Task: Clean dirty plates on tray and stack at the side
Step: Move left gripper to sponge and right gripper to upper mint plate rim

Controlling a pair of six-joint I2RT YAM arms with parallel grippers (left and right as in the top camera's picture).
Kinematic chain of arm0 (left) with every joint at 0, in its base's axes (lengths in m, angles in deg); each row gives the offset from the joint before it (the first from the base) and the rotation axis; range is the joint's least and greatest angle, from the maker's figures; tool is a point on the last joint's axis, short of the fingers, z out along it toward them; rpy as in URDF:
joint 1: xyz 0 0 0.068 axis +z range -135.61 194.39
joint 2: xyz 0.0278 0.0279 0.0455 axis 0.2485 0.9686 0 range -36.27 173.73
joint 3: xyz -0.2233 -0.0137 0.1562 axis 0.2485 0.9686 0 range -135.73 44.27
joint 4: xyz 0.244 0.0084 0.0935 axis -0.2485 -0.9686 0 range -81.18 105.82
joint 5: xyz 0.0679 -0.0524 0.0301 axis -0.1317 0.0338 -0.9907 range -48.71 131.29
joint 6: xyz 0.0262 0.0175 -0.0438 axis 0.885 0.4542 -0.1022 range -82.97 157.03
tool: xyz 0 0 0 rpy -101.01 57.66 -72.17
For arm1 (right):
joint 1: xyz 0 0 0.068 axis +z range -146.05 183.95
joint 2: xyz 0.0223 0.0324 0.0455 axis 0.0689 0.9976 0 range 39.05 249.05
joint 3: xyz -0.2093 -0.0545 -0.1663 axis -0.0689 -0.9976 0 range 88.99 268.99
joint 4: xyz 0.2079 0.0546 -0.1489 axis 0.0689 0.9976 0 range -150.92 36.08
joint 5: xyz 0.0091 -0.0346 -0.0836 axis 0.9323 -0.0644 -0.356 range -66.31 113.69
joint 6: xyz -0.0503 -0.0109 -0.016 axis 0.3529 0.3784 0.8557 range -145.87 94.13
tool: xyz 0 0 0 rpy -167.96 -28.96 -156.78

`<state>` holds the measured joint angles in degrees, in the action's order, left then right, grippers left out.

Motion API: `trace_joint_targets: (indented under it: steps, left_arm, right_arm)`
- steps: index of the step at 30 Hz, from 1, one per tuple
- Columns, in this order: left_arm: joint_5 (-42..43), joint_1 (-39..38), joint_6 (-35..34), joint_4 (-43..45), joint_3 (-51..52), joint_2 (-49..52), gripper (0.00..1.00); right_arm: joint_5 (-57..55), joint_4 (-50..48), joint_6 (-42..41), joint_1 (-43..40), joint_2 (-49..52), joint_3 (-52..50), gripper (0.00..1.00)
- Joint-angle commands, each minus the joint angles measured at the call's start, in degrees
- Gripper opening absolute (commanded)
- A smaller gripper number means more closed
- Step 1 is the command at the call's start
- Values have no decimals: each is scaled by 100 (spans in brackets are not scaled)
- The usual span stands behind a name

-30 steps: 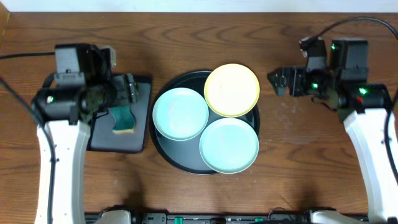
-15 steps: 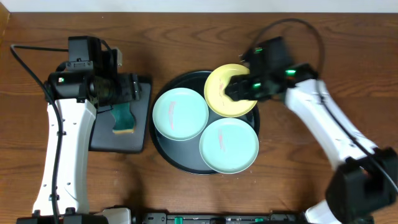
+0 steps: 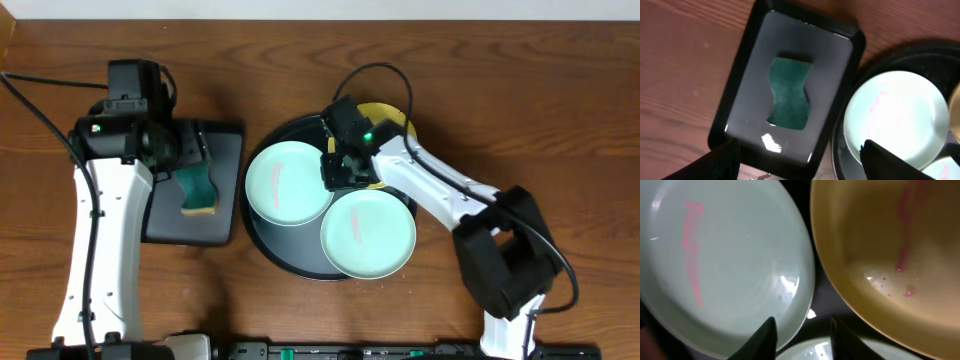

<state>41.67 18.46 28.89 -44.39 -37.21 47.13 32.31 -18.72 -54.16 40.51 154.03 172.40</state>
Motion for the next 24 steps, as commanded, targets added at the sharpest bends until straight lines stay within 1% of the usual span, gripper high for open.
trace_joint_targets:
  steps: [1, 10, 12, 13, 15, 19, 24]
  left_arm:
    - [-151, 157, -144, -55, -50, 177, 78]
    - [-160, 214, -133, 50, -9, 251, 78]
    - [-284, 214, -133, 127, 33, 256, 78]
    - [-343, 214, -136, 136, 48, 262, 77]
    - [-433, 214, -105, 127, 63, 321, 77]
    - [-428, 219, -92, 70, 63, 542, 74]
    - [-382, 219, -28, -46, 63, 1060, 71]
  right_arm:
    - [-326, -90, -297, 138, 225, 85, 26]
    - [-323, -452, -299, 142, 643, 85, 15]
    - [-321, -459, -302, 142, 732, 85, 13]
    - [-321, -459, -302, 142, 767, 85, 11]
    - [-323, -455, -299, 142, 767, 85, 2]
    - [-323, -472, -299, 142, 767, 85, 1]
    - [-328, -444, -291, 140, 767, 85, 1]
